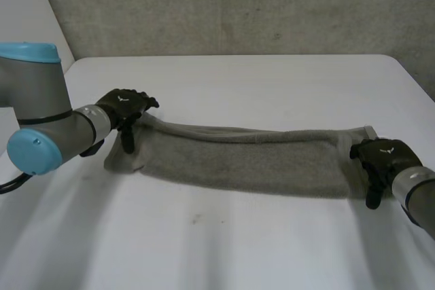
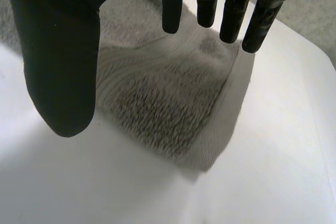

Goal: Fold the towel.

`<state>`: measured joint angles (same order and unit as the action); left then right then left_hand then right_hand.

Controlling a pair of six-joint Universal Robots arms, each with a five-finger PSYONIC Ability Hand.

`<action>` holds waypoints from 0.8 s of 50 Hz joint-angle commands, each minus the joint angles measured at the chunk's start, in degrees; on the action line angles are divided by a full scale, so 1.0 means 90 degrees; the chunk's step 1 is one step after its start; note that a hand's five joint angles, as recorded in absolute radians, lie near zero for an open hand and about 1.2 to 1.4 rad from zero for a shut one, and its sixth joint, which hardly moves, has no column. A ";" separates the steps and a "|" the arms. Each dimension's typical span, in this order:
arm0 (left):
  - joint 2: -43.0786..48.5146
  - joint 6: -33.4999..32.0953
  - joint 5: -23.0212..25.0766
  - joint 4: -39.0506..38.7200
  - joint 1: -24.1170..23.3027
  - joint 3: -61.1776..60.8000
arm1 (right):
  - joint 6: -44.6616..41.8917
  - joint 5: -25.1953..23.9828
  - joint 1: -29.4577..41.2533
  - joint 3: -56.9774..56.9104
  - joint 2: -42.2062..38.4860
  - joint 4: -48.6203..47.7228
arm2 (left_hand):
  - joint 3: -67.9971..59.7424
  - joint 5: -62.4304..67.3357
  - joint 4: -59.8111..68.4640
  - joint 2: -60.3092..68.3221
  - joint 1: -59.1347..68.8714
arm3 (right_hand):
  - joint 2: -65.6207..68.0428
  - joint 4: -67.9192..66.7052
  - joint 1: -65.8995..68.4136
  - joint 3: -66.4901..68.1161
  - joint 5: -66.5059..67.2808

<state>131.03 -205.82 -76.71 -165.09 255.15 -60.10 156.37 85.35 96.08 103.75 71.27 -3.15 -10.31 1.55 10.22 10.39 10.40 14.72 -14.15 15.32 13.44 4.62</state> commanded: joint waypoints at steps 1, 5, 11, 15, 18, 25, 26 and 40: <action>-0.0116 0.0018 0.0008 -0.0026 0.0000 -0.0158 | -0.0089 -0.0001 -0.0139 0.0445 -0.0077 -0.0656 | -0.0849 0.0711 0.0859 0.0841 0.0840 | -0.0085 0.0022 -0.0152 0.0057 -0.0075; -0.0194 0.0027 0.0018 -0.0017 0.0000 -0.0256 | -0.0216 0.0019 -0.0197 0.0523 -0.0233 -0.1065 | -0.1521 0.1383 0.1531 0.1512 0.1511 | 0.0864 -0.0927 0.0797 0.1007 0.0875; -0.0243 0.0027 0.0027 -0.0026 0.0000 -0.0324 | -0.0353 0.0029 -0.0266 0.0494 -0.0448 -0.1242 | -0.1503 0.1365 0.1514 0.1495 0.1494 | 0.2476 -0.2539 0.2408 0.2618 0.2486; -0.0253 0.0027 0.0027 -0.0026 0.0009 -0.0334 | -0.0460 0.0077 -0.0324 0.0396 -0.0624 -0.1387 | -0.1447 0.1310 0.1458 0.1439 0.1438 | 0.6991 -0.7054 0.6924 0.7134 0.7002; -0.0253 0.0027 0.0027 -0.0026 0.0009 -0.0363 | -0.0489 0.0116 -0.0596 0.0367 -0.0566 -0.1466 | -0.1428 0.1291 0.1439 0.1420 0.1419 | 0.7254 -0.7317 0.7186 0.7396 0.7264; -0.0370 0.0027 0.0037 -0.0026 0.0009 -0.0490 | -0.0578 0.0302 -0.1291 0.0240 -0.0273 -0.1525 | -0.1372 0.1234 0.1383 0.1364 0.1363 | 0.7254 -0.7317 0.7186 0.7396 0.7264; -0.0428 0.0027 0.0037 -0.0026 0.0019 -0.0548 | -0.0703 0.0312 -0.1475 0.0114 -0.0195 -0.1467 | -0.1354 0.1216 0.1364 0.1345 0.1344 | 0.7254 -0.7317 0.7186 0.7396 0.7264; -0.0887 0.0027 0.0047 -0.0026 0.0273 -0.0959 | -0.1693 0.0409 -0.1041 -0.1456 0.0068 -0.0910 | -0.0980 0.0842 0.0990 0.0971 0.0970 | 0.7254 -0.7317 0.7186 0.7396 0.7264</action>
<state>124.50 -205.63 -76.30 -165.32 256.56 -67.70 140.35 88.29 76.96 98.76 70.51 -13.81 -18.08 8.02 18.00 18.07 18.31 75.27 -77.45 62.63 75.03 57.01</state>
